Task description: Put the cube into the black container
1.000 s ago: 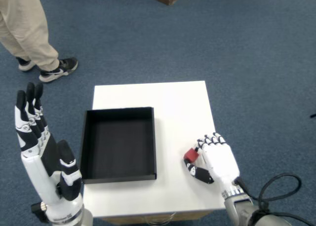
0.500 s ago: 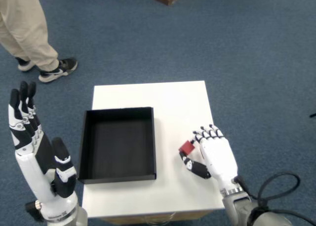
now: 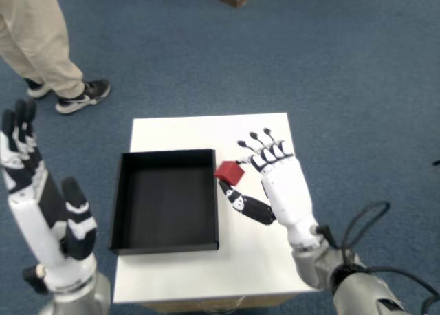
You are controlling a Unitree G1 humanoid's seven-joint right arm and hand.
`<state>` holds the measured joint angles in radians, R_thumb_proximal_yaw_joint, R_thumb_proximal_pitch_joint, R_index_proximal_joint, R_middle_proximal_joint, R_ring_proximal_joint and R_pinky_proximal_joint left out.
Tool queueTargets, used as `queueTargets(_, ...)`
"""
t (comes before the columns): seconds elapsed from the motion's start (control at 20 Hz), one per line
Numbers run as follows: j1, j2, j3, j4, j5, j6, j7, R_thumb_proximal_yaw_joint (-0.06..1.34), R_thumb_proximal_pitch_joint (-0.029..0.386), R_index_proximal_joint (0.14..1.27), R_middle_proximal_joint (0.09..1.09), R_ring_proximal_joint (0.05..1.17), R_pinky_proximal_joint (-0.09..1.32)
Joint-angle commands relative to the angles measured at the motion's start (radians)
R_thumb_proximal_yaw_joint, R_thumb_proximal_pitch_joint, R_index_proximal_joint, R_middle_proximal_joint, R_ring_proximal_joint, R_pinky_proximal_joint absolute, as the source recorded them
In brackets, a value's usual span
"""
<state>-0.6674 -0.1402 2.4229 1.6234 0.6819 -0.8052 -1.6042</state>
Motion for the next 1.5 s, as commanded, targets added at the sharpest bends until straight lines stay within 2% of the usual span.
queueTargets(0.05, -0.067, 0.006, 0.084, 0.184, 0.089, -0.183, -0.059, 1.24, 0.183, 1.06, 0.44, 0.33, 0.21)
queueTargets(0.35, 0.022, 0.052, 0.208, 0.451, 0.230, -0.270, -0.016, 1.24, 0.180, 1.06, 0.44, 0.32, 0.19)
queueTargets(0.7, -0.007, 0.057, 0.226, 0.480, 0.232, -0.324, 0.046, 1.25, 0.180, 1.06, 0.42, 0.30, 0.17)
queueTargets(1.1, -0.074, 0.060, 0.233, 0.412, 0.226, -0.319, 0.192, 1.25, 0.183, 1.05, 0.41, 0.29, 0.15)
queueTargets(1.3, -0.119, 0.060, 0.230, 0.303, 0.196, -0.245, 0.221, 1.25, 0.182, 1.06, 0.40, 0.28, 0.15)
queueTargets(1.5, -0.168, 0.056, 0.223, 0.120, 0.107, -0.110, 0.227, 1.24, 0.178, 1.06, 0.40, 0.28, 0.16)
